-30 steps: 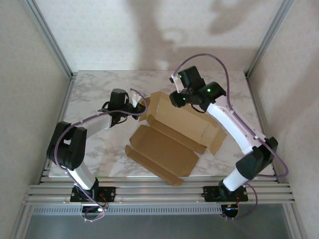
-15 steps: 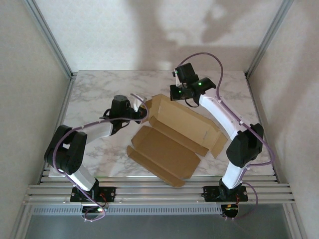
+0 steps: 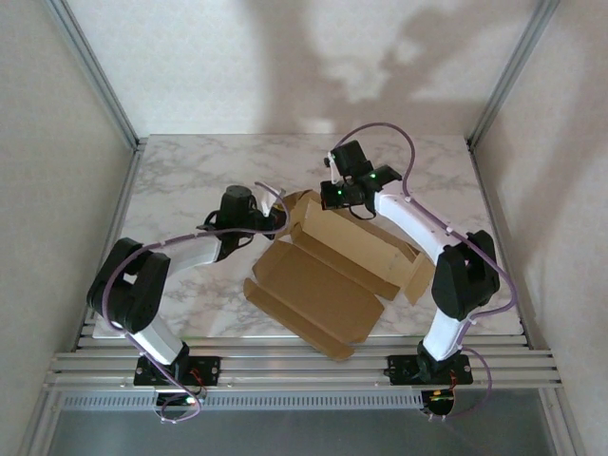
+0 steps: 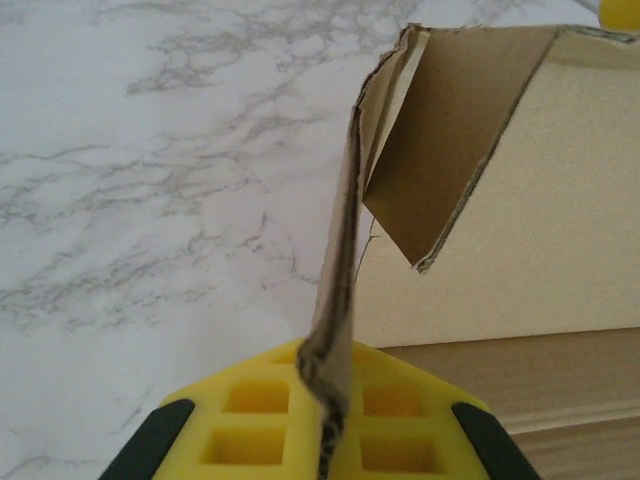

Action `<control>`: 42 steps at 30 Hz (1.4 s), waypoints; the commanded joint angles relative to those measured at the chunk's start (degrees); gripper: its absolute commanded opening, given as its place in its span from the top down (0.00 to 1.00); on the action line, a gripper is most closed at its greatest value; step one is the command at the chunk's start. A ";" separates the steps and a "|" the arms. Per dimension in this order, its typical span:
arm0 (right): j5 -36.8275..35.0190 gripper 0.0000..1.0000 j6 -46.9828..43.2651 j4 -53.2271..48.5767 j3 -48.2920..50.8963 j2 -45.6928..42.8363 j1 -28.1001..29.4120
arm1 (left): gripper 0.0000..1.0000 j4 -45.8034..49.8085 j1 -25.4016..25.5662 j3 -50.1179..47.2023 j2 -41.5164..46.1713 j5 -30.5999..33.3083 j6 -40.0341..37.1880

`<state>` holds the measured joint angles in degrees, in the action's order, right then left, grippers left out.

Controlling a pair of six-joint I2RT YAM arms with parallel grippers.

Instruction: Fold the paper box

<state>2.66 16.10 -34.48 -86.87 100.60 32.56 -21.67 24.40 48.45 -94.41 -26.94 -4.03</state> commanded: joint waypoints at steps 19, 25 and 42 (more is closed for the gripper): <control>-8.10 1.00 -3.99 6.75 8.85 -4.58 4.18 | 0.92 -2.34 7.75 -2.92 0.15 8.20 5.92; -7.21 1.00 -6.27 8.68 10.24 -6.90 4.36 | 0.90 -6.65 7.74 -6.51 0.02 7.36 3.81; -7.85 0.91 -9.77 12.24 10.30 -7.57 3.83 | 0.88 -10.84 7.59 -7.82 -2.99 2.99 -0.36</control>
<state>-5.96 7.42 -24.14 -76.60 93.84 36.40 -34.92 31.09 42.17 -95.64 -20.60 -3.22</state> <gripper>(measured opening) 0.085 0.121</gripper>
